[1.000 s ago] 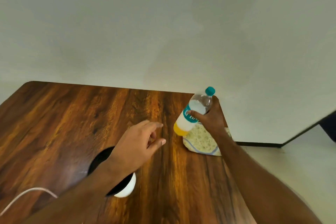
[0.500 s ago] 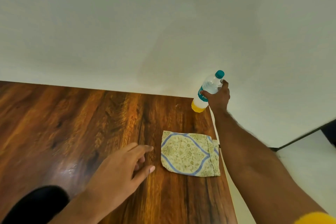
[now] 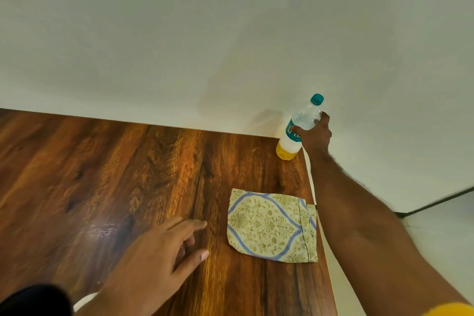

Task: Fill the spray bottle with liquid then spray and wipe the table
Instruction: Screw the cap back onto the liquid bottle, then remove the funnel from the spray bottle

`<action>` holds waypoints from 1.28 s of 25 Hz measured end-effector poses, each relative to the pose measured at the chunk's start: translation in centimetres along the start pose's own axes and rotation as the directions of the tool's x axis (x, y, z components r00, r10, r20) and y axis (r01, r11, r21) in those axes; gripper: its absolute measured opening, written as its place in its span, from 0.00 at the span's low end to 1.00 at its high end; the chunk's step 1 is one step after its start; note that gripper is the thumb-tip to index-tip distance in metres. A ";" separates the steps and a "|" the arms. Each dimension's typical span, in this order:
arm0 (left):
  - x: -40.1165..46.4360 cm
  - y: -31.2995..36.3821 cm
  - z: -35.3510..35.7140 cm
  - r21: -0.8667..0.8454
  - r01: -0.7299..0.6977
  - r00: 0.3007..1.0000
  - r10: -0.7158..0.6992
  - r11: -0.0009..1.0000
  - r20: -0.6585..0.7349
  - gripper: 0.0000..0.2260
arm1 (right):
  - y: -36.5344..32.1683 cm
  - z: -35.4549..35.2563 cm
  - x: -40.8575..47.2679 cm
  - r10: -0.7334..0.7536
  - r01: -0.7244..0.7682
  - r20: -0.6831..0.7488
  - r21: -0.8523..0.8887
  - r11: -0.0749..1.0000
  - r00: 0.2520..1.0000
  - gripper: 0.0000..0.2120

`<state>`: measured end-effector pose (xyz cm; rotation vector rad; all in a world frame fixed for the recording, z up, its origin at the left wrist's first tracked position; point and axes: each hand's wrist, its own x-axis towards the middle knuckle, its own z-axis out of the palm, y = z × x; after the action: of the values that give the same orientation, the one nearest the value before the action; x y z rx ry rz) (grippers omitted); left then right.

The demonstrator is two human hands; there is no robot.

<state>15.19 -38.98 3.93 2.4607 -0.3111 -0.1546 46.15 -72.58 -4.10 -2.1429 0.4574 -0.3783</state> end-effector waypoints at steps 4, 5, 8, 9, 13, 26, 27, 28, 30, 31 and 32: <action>-0.9 1.2 -0.6 -0.011 0.006 1.000 -0.006 1.000 -0.004 0.24 | -0.4 -0.5 -1.5 0.069 -0.070 0.052 0.011 0.998 0.996 0.48; -1.4 1.3 -0.9 -0.011 0.016 1.000 -0.016 1.000 -0.007 0.23 | -0.7 -0.6 -2.6 0.091 -0.092 0.048 0.006 0.996 0.995 0.53; -4.2 0.5 -2.4 -0.061 0.050 0.997 -0.054 0.997 -0.057 0.20 | -1.7 -0.1 -8.7 0.055 -0.056 0.017 0.038 0.998 0.998 0.53; -5.2 0.1 -3.0 -0.106 0.051 0.994 -0.061 0.993 -0.093 0.18 | -1.9 -0.4 -11.4 0.044 -0.045 0.015 0.078 0.996 0.999 0.50; -11.0 -3.5 -7.8 -0.128 0.118 0.936 -0.153 0.985 -0.317 0.16 | -0.1 -0.9 -25.1 0.030 -0.046 0.211 0.073 0.996 0.977 0.35; -23.1 -15.1 -8.3 -0.446 0.570 0.799 -0.591 0.690 0.107 0.16 | -3.9 -1.3 -50.3 0.086 -0.187 0.564 0.123 0.975 0.821 0.15; -23.1 -15.3 -8.1 -0.470 0.575 0.799 -0.584 0.670 0.145 0.16 | -4.5 -1.5 -50.9 0.083 -0.186 0.563 0.129 0.974 0.823 0.15; -23.1 -15.5 -8.1 -0.481 0.582 0.798 -0.573 0.656 0.184 0.16 | -4.9 -1.7 -51.4 0.087 -0.190 0.556 0.130 0.973 0.826 0.15; -23.1 -15.8 -8.1 -0.524 0.576 0.810 -0.524 0.628 0.262 0.15 | -5.4 -2.2 -52.7 0.092 -0.192 0.551 0.126 0.973 0.829 0.14; -23.1 -16.0 -8.2 -0.547 0.563 0.822 -0.492 0.620 0.288 0.15 | -5.5 -2.4 -53.5 0.095 -0.198 0.552 0.129 0.972 0.828 0.13; -23.2 -16.2 -8.3 -0.569 0.544 0.836 -0.459 0.617 0.301 0.13 | -5.3 -2.6 -54.2 0.100 -0.209 0.557 0.135 0.969 0.824 0.13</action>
<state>-2.69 -15.71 1.21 1.7791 0.3632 -0.5652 -1.92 -46.92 -3.69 -1.8961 0.2458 0.2815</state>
